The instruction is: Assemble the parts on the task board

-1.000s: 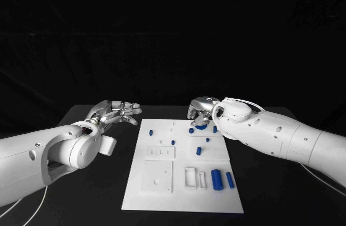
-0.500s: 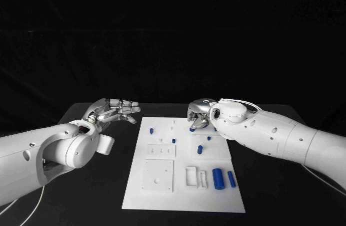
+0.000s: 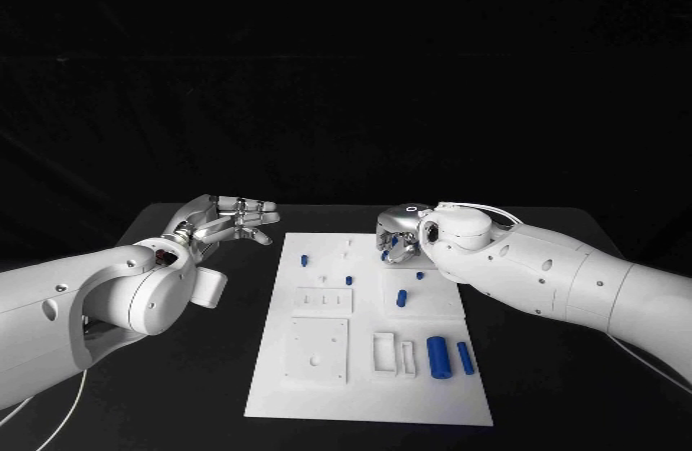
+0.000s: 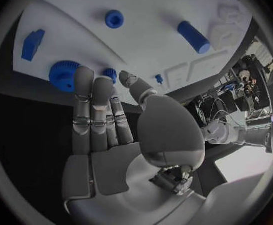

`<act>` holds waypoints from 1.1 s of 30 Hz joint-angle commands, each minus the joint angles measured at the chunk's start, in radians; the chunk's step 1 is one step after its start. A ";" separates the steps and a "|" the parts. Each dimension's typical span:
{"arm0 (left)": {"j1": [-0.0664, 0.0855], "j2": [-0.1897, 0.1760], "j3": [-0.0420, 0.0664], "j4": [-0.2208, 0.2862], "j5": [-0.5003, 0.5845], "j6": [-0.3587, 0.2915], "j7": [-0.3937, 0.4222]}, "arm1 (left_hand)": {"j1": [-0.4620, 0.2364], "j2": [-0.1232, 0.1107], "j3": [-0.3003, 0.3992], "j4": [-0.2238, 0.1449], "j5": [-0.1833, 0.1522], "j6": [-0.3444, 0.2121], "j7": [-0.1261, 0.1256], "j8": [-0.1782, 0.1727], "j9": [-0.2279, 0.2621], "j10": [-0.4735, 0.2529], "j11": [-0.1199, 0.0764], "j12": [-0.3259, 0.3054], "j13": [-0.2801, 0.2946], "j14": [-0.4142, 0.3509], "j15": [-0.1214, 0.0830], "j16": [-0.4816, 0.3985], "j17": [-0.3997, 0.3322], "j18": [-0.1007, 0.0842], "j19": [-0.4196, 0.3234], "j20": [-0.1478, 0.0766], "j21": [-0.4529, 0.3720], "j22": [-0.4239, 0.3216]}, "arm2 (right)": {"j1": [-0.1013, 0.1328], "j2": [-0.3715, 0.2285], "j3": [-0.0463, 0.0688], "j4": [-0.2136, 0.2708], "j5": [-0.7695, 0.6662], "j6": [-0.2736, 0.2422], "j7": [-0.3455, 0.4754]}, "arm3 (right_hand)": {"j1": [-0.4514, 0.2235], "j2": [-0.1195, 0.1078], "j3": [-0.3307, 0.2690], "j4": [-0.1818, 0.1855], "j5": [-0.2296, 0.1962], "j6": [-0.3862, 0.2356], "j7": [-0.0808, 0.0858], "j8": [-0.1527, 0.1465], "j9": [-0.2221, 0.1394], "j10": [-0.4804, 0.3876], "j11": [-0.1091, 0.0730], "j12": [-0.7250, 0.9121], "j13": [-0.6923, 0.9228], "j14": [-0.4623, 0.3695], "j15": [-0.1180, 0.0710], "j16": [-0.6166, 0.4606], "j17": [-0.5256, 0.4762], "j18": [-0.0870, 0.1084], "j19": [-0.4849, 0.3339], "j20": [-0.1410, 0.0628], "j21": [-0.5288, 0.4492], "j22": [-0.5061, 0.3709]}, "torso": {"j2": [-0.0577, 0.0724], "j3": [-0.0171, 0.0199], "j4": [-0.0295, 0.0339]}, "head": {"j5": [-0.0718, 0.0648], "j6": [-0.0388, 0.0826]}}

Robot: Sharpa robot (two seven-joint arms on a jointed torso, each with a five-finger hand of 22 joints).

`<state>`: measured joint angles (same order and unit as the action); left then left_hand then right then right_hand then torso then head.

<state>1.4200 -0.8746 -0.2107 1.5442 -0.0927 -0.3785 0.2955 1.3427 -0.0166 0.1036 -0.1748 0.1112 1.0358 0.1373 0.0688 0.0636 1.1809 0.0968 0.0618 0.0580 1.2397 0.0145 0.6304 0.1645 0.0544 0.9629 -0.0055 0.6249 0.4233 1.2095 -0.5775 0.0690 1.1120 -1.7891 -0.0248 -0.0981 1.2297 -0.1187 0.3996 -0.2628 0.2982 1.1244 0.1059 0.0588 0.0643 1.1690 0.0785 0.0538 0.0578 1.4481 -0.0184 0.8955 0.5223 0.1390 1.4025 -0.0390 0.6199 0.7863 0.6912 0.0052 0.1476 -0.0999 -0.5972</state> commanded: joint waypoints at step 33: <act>0.009 -0.001 0.001 0.000 -0.010 0.017 -0.004 | 0.000 0.004 -0.014 0.001 -0.001 -0.006 0.001 -0.002 0.000 -0.010 -0.001 -0.002 0.001 -0.003 0.002 0.010 -0.007 0.005 0.003 0.004 0.007 -0.003 | -0.004 0.010 0.000 0.008 -0.077 -0.136 -0.031 | 0.048 0.032 0.196 0.009 -0.175 0.135 -0.022 0.005 0.014 0.161 -0.045 0.005 0.004 -0.006 -0.030 0.006 0.011 -0.014 0.016 -0.031 0.158 0.275 | 0.011 -0.0048 0.0013 | 0.010 0.011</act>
<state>1.4259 -0.8768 -0.2107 1.5437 -0.0976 -0.3762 0.2891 1.3428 -0.0166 0.0952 -0.1746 0.1112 1.0358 0.1373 0.0688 0.0634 1.1774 0.0931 0.0618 0.0578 1.2397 0.0146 0.6381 0.1589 0.0542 0.9630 -0.0055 0.6289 0.4223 1.2052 -0.5684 0.0683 1.1133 -1.8379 -0.0903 -0.1126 1.2678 -0.0904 0.5892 -0.2525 0.1227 1.2519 0.0818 0.0616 0.0776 1.3157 0.0425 0.0550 0.0582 1.4429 -0.0405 0.8963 0.5325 0.1219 1.4184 -0.0661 0.7748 1.0601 0.7014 0.0007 0.1487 -0.0927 -0.5886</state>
